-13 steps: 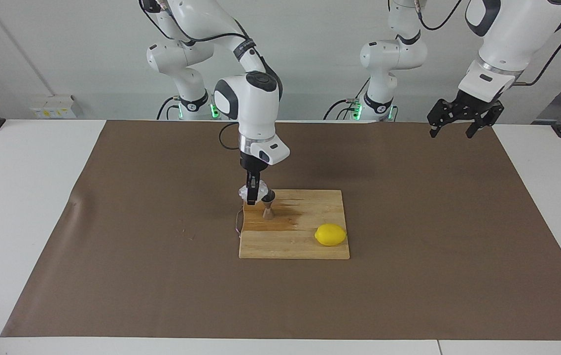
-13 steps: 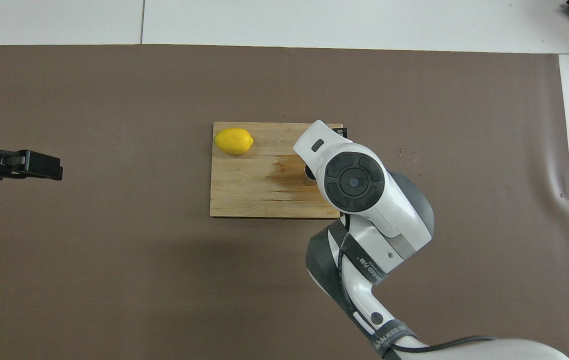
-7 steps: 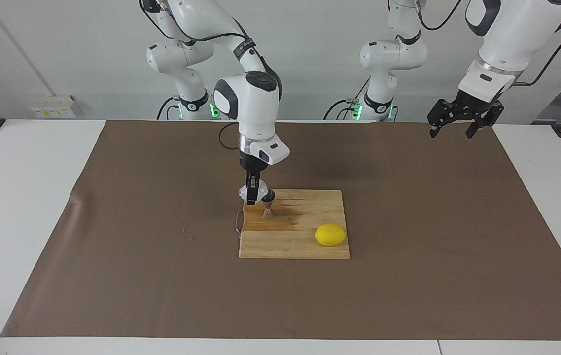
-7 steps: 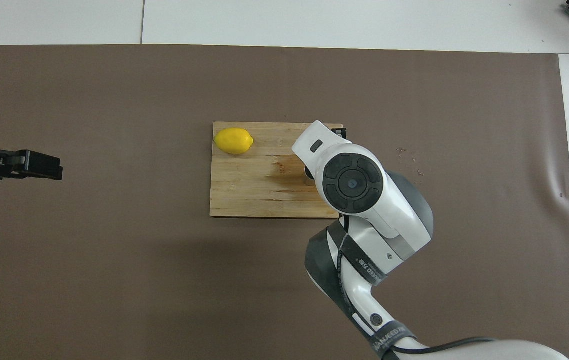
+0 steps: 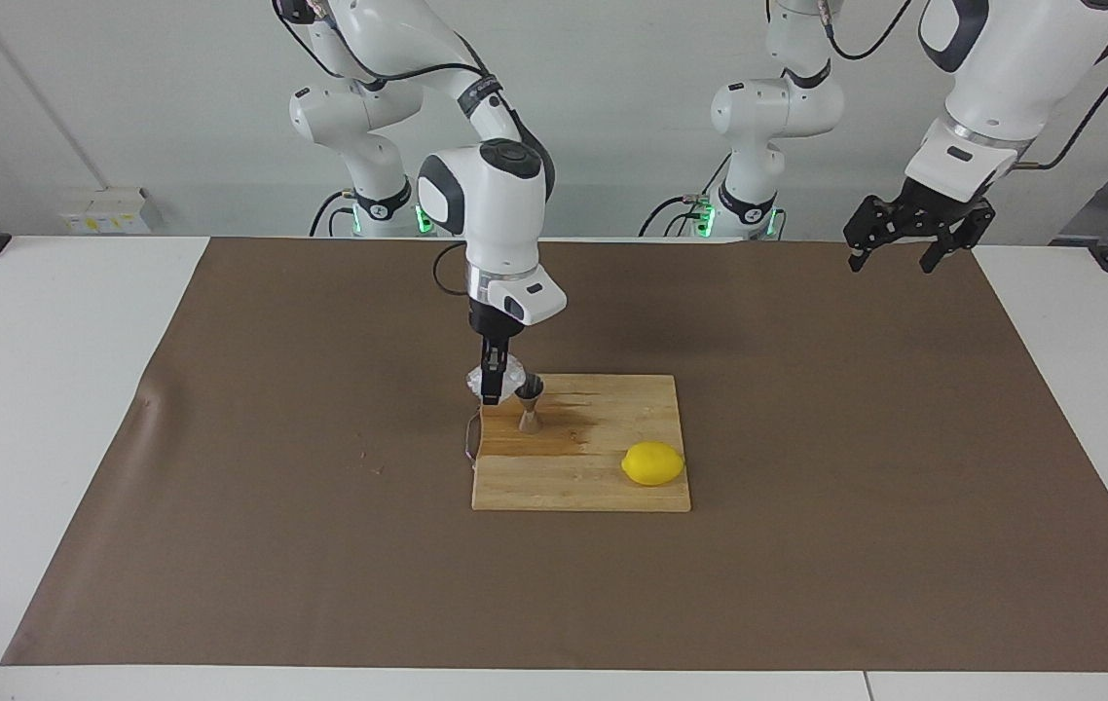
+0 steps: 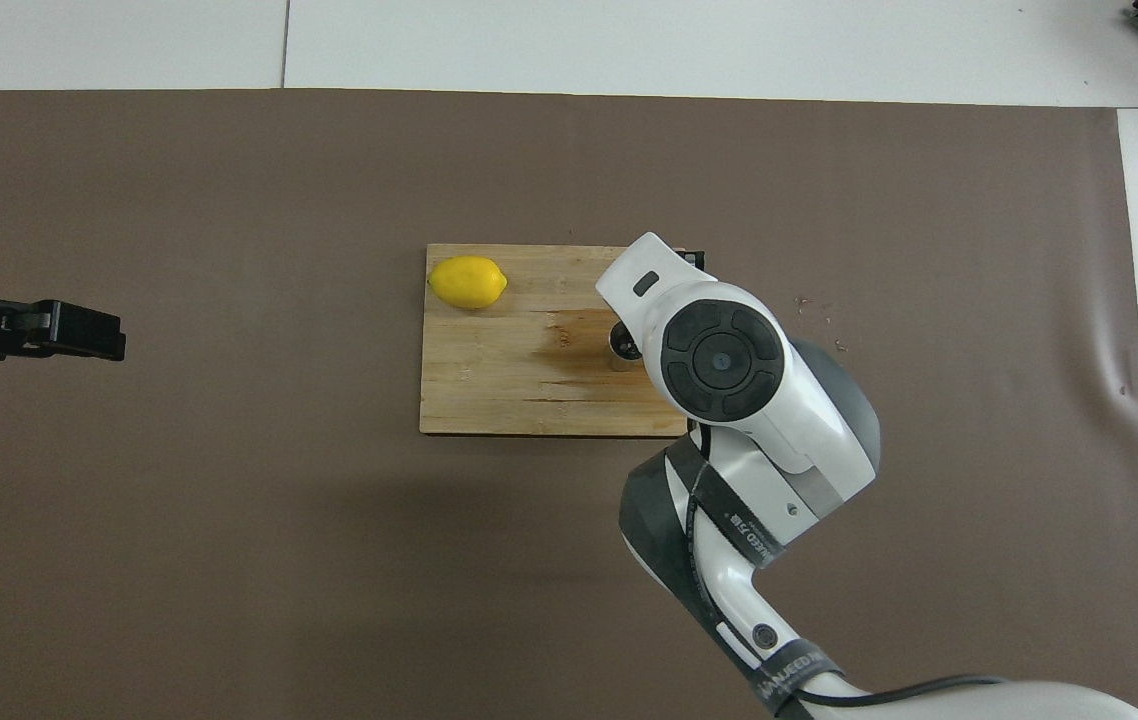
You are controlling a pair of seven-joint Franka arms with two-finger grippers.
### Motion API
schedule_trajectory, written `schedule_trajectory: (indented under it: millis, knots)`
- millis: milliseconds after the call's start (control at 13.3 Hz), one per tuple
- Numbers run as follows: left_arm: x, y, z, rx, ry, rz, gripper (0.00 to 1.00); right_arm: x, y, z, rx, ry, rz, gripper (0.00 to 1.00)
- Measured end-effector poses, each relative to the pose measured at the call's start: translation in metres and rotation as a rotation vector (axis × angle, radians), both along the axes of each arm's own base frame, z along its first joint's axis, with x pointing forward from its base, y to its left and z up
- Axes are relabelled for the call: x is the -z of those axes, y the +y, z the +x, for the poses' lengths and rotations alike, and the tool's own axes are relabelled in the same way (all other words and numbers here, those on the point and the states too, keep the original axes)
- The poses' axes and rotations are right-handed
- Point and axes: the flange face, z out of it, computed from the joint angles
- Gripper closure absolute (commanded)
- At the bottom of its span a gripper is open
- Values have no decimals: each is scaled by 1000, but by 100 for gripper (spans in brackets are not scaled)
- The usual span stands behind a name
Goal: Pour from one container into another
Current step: 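Tilt the white cup over the metal cup with the right gripper, then turn the white cup upright and carry it back with the right gripper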
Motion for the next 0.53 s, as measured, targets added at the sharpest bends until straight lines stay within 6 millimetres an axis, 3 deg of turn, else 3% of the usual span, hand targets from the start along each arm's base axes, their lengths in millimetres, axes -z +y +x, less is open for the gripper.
schedule_trajectory:
  millis: [527]
  knots:
    - [0, 0, 0, 0, 0, 0, 0, -22, -3, 0, 71, -2, 156, 71]
